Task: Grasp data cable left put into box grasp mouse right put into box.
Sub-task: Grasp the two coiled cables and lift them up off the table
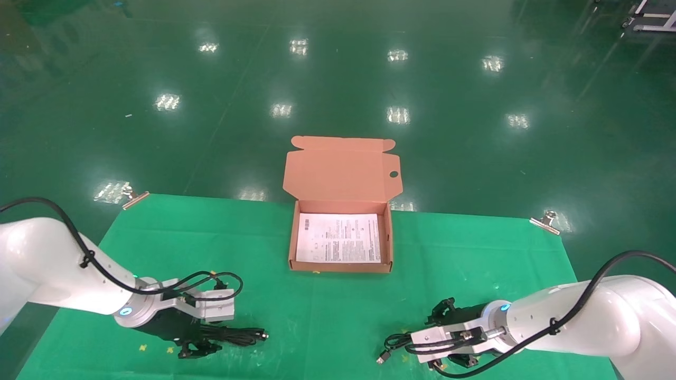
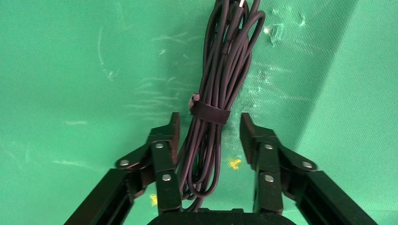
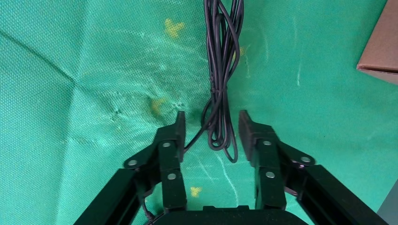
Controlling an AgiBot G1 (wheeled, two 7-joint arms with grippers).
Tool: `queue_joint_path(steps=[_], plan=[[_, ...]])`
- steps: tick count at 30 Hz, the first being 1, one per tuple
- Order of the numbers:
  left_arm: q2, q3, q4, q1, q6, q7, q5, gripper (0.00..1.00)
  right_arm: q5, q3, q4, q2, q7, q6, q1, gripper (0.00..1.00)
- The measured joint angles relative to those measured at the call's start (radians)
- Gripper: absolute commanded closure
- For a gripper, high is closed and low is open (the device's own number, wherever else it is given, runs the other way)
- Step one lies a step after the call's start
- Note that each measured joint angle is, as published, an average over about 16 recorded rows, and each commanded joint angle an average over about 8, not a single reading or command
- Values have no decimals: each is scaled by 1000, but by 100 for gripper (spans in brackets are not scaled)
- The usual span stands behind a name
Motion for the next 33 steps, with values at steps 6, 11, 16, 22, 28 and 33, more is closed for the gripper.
queue_joint_path(steps=[6,11,16,22,28,33], plan=[[-1,0,-1,0,1,0,0,100,0,0,1,0,0,0,0,100],[-1,0,-2,0,1,0,0,100,1,1,1,1,0,-1,-1,100],[-7,2,-13,1,-9,3,6,100,2,7,4,8,11,-3,9,100],[-40,0,-76,-10,-17,5,16,100,13,41,23,43,49,-4,45,100],[-104,-13,-225,-43,-26,-18,30,100,33,99,64,91,103,9,116,100],[-158,-35,-378,-81,-42,-66,44,100,66,151,95,109,132,34,189,100]])
